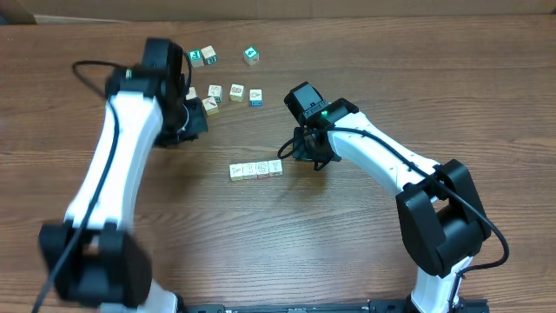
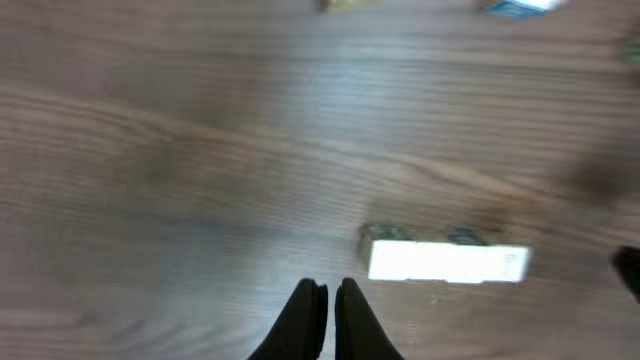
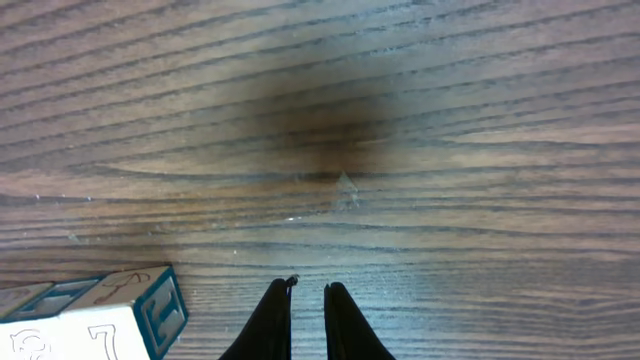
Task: Form a horizontal line
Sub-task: 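Move the left gripper down to the left end of the row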
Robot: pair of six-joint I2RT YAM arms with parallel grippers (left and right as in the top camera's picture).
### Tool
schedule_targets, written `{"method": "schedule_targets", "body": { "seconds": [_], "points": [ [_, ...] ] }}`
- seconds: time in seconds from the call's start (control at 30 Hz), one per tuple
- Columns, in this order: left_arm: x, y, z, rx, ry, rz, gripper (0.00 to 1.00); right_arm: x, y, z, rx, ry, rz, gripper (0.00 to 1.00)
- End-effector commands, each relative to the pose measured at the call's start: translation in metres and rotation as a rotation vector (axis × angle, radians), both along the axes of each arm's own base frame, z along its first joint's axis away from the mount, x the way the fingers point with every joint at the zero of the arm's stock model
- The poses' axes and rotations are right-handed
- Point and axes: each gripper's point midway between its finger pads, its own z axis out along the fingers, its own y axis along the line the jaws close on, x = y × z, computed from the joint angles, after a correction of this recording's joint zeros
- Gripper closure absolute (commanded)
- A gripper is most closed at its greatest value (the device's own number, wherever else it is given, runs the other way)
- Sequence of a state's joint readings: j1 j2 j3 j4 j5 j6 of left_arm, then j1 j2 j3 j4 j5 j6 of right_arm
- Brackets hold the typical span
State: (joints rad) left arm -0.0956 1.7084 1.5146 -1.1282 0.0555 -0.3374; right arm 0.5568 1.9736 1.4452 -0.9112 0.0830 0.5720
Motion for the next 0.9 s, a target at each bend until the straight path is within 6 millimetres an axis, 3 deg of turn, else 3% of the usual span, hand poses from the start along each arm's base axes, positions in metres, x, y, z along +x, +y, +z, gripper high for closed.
{"method": "schedule_targets", "body": {
  "seconds": [0.0,0.2,0.33,0.5,0.77,0.87],
  "points": [
    [-0.025,-0.005,-0.022,0.008,-0.004,-0.008,0.96,0.002,-0.002,0.009,0.002,-0.028,-0.004,0.91],
    [-0.043,-0.004,-0.079,0.014,0.076,-0.003,0.96,0.002,-0.001,0.009,0.006,-0.027,0.02,0.96],
    [-0.046,-0.006,-0.105,0.005,0.11,-0.01,0.96,0.002,-0.001,0.009,0.006,-0.026,0.028,0.96],
    [-0.042,-0.03,-0.122,-0.098,0.129,-0.088,0.96,0.003,0.0,0.009,0.007,-0.029,0.033,0.96],
    [-0.049,-0.033,-0.16,-0.079,0.221,-0.098,0.96,0.004,0.004,0.003,0.017,-0.042,0.076,0.96],
    [-0.048,-0.033,-0.163,-0.083,0.225,-0.099,0.96,0.004,0.006,0.0,0.026,-0.037,0.09,0.96]
  ]
}}
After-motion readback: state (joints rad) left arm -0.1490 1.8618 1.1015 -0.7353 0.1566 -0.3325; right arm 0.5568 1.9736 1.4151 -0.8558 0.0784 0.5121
